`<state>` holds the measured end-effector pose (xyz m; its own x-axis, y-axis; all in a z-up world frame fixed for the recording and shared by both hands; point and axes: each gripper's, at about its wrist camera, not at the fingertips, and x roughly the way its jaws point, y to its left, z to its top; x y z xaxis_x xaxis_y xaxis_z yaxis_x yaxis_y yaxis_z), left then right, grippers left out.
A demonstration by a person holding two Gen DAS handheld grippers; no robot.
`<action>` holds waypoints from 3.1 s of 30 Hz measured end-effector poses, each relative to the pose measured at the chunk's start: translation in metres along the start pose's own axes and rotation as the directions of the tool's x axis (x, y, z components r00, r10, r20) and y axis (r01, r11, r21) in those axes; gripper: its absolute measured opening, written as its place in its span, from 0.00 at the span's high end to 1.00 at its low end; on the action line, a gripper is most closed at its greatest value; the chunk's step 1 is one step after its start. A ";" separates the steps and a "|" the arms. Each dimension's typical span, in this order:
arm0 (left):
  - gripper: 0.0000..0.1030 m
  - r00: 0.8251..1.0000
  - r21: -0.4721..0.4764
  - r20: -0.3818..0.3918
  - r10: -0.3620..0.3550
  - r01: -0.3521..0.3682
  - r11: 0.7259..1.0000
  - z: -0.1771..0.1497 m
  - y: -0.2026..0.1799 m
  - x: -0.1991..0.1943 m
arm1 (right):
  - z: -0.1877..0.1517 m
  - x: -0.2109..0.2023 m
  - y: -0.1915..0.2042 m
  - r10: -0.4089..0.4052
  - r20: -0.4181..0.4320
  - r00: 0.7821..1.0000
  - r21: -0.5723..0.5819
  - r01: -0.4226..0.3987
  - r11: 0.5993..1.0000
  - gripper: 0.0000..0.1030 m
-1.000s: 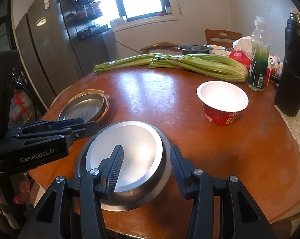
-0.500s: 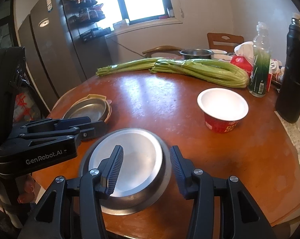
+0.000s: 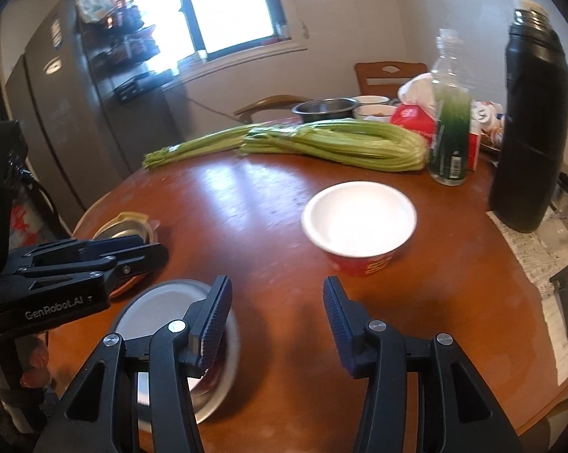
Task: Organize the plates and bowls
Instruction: 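Move the left tool to the white bowl with red printed sides, then grasp the red-sided bowl rim with the left tool and lift it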
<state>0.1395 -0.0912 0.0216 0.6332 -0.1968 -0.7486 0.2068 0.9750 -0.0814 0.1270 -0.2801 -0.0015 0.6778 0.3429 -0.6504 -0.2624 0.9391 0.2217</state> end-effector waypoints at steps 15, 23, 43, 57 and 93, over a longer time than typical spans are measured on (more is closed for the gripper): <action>0.61 0.997 0.050 -0.065 -0.028 0.031 0.998 0.044 -0.030 0.056 | 0.032 0.034 -0.068 -0.120 0.002 0.993 0.089 0.119 0.989 0.47; 0.61 0.991 0.034 -0.117 -0.068 0.073 0.997 0.055 -0.033 0.083 | 0.040 0.069 -0.091 -0.118 -0.058 0.991 0.116 0.124 0.985 0.47; 0.61 0.985 -0.008 -0.157 -0.079 0.078 0.997 0.058 -0.018 0.106 | 0.037 0.096 -0.064 -0.080 -0.098 0.992 -0.008 0.079 0.997 0.47; 0.61 0.983 -0.073 -0.140 -0.121 0.112 0.991 0.059 0.002 0.102 | 0.037 0.107 -0.045 -0.003 -0.121 0.993 -0.028 0.000 1.000 0.47; 0.62 0.980 -0.027 -0.158 -0.117 0.114 0.993 0.051 -0.007 0.098 | 0.037 0.097 -0.019 0.025 -0.115 0.993 -0.027 -0.029 0.999 0.52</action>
<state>0.2379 -0.1220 -0.0177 0.4785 -0.2904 -0.8287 0.2577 0.9486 -0.1836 0.2230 -0.2634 -0.0425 0.5873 0.3619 -0.7240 -0.3005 0.9280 0.2201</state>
